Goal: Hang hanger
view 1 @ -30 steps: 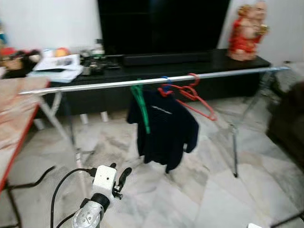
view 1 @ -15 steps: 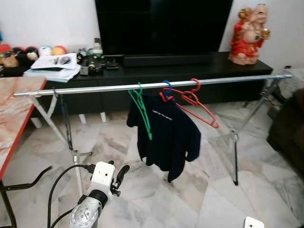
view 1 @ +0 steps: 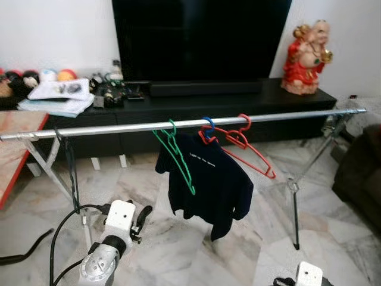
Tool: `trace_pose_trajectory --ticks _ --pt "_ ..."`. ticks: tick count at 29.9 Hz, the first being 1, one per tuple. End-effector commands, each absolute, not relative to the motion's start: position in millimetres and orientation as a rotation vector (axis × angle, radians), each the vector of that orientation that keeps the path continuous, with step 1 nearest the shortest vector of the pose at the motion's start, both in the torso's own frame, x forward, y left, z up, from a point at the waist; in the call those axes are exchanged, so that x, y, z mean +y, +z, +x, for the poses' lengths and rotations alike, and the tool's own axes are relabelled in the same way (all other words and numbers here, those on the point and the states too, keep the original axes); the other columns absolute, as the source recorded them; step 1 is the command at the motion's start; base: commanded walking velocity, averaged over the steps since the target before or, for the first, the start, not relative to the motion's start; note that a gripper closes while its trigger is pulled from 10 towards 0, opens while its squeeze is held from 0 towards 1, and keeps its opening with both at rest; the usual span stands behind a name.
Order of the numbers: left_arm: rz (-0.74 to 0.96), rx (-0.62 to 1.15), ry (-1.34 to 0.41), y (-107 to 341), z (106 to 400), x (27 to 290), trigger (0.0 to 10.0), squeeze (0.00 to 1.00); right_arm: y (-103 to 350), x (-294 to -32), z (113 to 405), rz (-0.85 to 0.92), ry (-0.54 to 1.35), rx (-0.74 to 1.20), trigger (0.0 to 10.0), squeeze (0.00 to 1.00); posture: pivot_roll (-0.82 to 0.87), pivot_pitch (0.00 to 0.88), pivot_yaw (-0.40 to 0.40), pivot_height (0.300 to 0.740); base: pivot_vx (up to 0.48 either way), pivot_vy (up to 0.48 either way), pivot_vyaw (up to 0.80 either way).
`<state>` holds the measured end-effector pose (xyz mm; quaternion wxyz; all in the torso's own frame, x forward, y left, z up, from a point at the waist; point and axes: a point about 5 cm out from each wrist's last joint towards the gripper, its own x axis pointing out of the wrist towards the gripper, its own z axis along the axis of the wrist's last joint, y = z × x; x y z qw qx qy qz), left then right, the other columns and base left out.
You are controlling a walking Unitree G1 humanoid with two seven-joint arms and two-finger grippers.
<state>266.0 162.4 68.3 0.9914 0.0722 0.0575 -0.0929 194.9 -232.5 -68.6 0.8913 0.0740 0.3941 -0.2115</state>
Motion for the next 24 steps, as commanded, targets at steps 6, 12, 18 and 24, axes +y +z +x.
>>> trace_pose_trajectory --ticks 6,12,18,24 --pt "0.137 0.094 -0.215 73.9 269.9 151.2 10.0 0.0 -66.5 -240.7 194.6 0.14 -0.455 0.81 10.0 0.0 0.15 0.0 -0.028 0.74 0.315 0.0 0.0" --pt "0.141 0.083 -0.215 78.0 272.0 150.4 10.0 0.0 -66.6 -239.2 195.4 0.14 -0.447 0.813 10.0 0.0 0.15 0.0 -0.027 0.74 0.316 0.0 0.0" --pt "0.144 0.072 -0.212 80.7 274.6 150.7 10.0 0.0 -69.5 -238.2 190.9 0.149 -0.449 0.831 10.0 0.0 0.15 0.0 -0.025 0.74 0.318 0.0 0.0" --pt "0.142 0.063 -0.211 82.7 277.0 148.4 10.0 0.0 -70.7 -239.8 188.1 0.149 -0.449 0.844 10.0 0.0 0.15 0.0 -0.026 0.74 0.315 0.0 0.0"
